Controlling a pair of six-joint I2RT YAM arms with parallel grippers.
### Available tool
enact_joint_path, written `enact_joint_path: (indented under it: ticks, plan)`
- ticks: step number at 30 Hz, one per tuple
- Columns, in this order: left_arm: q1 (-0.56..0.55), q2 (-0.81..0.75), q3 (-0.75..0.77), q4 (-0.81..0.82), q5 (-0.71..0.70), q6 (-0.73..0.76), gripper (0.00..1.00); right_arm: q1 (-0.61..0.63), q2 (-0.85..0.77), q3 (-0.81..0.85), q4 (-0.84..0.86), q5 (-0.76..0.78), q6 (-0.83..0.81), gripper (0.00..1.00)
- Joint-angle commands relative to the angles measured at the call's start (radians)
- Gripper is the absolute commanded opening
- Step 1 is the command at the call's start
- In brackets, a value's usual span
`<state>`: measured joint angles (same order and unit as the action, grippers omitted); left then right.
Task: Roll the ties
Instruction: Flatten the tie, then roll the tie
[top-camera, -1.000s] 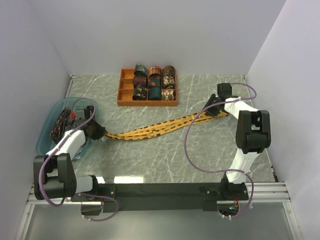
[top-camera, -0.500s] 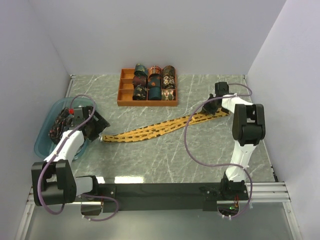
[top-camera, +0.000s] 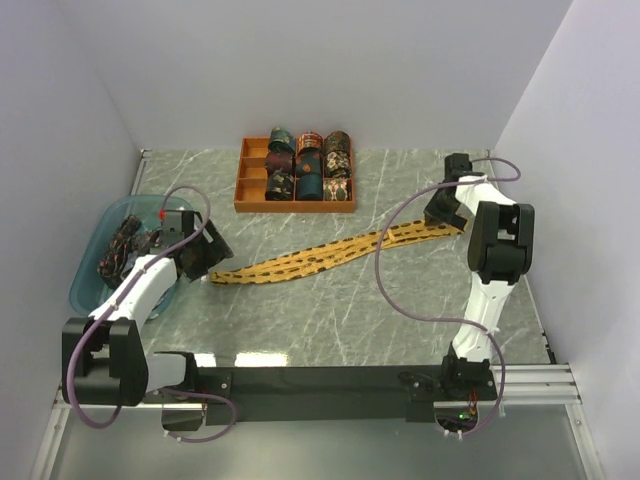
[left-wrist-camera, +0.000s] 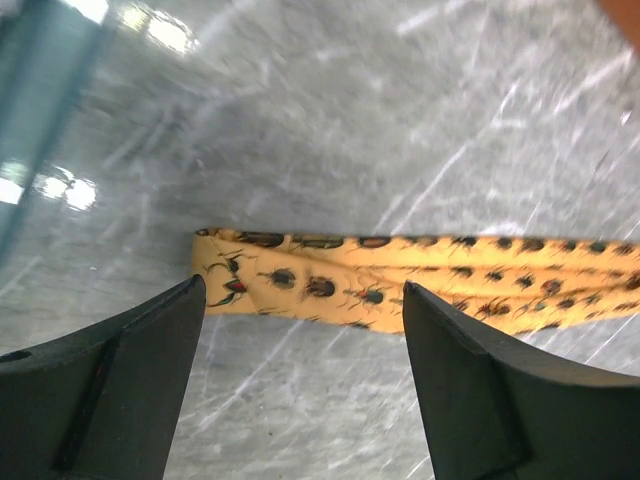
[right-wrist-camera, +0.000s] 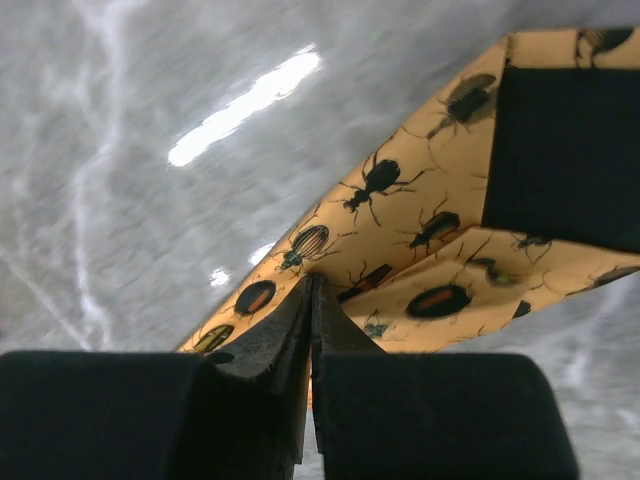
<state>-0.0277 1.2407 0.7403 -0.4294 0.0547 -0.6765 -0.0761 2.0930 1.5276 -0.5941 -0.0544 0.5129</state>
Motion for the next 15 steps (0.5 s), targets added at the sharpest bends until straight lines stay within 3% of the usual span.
enact_joint_path:
  ticks: [1, 10, 15]
  plan:
    - [-0.035, 0.008, 0.039, -0.015, -0.035, 0.034, 0.85, -0.045, 0.028, 0.051, -0.072, 0.094, -0.056, 0.07]
    - [-0.089, 0.022, 0.048, -0.014, -0.027, 0.078, 0.86, -0.122, 0.041, 0.109, -0.11, 0.137, -0.088, 0.1]
    - [-0.124, 0.048, 0.039, 0.006, -0.001, 0.086, 0.86, -0.156, -0.028, 0.048, -0.036, 0.133, -0.116, 0.13]
